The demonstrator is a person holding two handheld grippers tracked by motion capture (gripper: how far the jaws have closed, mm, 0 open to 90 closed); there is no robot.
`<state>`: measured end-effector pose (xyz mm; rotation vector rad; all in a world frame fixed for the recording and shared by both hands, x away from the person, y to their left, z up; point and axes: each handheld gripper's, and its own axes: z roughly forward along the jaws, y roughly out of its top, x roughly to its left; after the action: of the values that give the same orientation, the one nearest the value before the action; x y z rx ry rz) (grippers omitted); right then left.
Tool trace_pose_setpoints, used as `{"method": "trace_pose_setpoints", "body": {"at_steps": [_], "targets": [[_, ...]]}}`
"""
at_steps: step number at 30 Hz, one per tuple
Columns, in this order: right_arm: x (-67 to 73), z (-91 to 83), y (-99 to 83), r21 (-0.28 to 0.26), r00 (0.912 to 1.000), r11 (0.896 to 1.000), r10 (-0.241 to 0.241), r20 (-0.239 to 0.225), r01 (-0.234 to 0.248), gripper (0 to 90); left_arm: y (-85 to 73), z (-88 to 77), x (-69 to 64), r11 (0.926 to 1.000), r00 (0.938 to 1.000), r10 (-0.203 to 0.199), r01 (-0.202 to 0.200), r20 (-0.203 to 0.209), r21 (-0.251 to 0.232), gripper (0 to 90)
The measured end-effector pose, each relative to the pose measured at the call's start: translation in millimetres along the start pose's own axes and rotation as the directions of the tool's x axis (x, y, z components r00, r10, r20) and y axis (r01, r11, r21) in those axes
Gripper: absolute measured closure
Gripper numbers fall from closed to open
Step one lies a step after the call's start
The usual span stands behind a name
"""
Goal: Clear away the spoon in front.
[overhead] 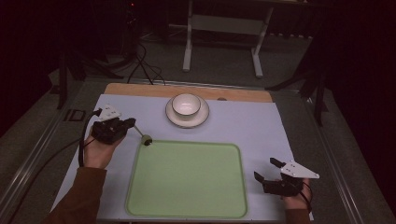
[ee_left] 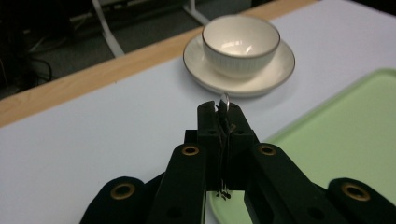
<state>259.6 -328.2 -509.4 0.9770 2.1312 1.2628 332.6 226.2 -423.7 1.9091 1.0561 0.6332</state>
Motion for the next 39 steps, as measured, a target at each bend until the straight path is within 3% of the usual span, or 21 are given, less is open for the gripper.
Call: {"method": "trace_pose_setpoints", "body": {"at_steps": [9, 11, 14, 21, 32, 39], "targets": [[-0.7, -0.3, -0.1, -0.001, 1.0000, 1.000, 0.000, 0.000, 0.000, 13.6, 5.2, 21.3, 0.0, 0.9958, 0.9997, -0.024, 0.024, -0.003, -0.088, 88.4], [-0.6, -0.1, -0.1, -0.001, 1.0000, 1.000, 0.000, 0.001, 0.000, 13.6, 5.2, 27.6, 1.1, 0.9921, 0.9995, -0.033, 0.033, 0.004, -0.121, 88.4], [-0.5, -0.4, -0.1, -0.003, 1.0000, 1.000, 0.001, 0.000, -0.001, 13.6, 5.1, 32.4, 3.4, 0.9884, 0.9977, -0.066, 0.067, 0.015, -0.136, 88.8], [-1.3, -0.4, -0.2, -0.003, 1.0000, 1.000, 0.000, -0.001, 0.000, 13.6, 6.1, 25.2, 1.8, 0.9895, 0.9975, -0.058, 0.063, 0.040, -0.130, 89.3], [-0.5, 0.4, -0.1, 0.005, 1.0000, 1.000, -0.001, -0.002, 0.001, 13.6, 5.3, 4.6, 1.4, 0.9924, 0.9981, -0.042, 0.047, 0.045, -0.114, 89.3], [-0.4, 0.2, -0.1, 0.003, 1.0000, 1.000, 0.000, -0.002, 0.000, 13.6, 3.9, -3.2, -2.8, 0.9953, 0.9959, -0.033, 0.041, 0.084, -0.088, 89.3]]}}
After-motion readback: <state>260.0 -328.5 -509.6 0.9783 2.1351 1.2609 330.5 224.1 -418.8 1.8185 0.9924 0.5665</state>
